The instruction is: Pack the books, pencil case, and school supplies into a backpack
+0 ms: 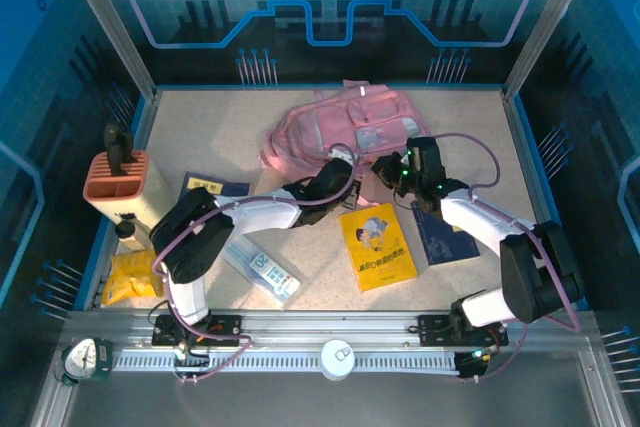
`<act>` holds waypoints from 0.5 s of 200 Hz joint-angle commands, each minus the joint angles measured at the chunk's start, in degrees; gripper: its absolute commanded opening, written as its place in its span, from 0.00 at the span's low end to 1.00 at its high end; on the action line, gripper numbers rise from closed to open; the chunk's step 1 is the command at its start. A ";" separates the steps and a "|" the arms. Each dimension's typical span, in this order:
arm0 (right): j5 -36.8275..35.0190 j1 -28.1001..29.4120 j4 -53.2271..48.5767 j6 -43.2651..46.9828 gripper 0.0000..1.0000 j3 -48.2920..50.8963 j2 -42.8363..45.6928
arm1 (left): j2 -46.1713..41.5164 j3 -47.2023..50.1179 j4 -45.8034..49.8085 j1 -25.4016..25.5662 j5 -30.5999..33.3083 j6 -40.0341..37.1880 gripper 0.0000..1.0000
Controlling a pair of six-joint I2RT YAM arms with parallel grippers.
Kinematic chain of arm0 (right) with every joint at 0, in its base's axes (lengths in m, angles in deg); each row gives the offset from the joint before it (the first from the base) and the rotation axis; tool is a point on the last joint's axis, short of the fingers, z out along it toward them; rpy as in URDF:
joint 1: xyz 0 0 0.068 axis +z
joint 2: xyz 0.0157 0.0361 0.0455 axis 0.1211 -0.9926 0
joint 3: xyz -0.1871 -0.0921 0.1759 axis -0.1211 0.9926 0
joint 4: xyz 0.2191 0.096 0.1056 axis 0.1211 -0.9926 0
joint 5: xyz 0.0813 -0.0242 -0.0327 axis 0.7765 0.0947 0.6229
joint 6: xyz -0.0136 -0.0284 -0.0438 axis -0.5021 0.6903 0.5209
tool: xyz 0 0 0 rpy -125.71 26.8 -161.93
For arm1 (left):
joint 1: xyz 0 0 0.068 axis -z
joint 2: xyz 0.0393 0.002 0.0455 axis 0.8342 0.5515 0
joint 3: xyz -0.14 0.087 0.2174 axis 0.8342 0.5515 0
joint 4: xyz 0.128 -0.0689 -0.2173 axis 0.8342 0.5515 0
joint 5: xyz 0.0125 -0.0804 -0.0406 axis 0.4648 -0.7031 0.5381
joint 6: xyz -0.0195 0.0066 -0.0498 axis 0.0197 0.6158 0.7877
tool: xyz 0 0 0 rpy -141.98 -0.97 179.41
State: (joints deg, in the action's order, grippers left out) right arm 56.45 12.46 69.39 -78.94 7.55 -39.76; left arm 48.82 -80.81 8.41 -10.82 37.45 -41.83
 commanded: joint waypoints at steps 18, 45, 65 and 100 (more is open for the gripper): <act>0.91 -2.20 -0.37 3.02 0.02 -1.81 3.24 | -5.49 3.85 1.53 -2.94 -0.78 1.00 0.00; 1.22 -3.11 -2.33 5.25 0.01 -3.39 3.38 | -7.16 5.17 3.79 -3.94 -0.35 -0.25 0.00; 3.50 -4.93 -1.93 5.48 0.00 -4.18 2.35 | -9.06 6.75 4.76 -4.84 -1.66 -0.17 0.00; 6.19 -7.67 -3.79 8.30 0.00 -9.05 -0.83 | -12.29 7.87 8.29 -4.96 -4.13 0.00 0.00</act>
State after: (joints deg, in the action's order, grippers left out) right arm 62.05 7.63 64.36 -74.37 4.33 -39.63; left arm 40.14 -74.04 11.49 -14.93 33.93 -41.65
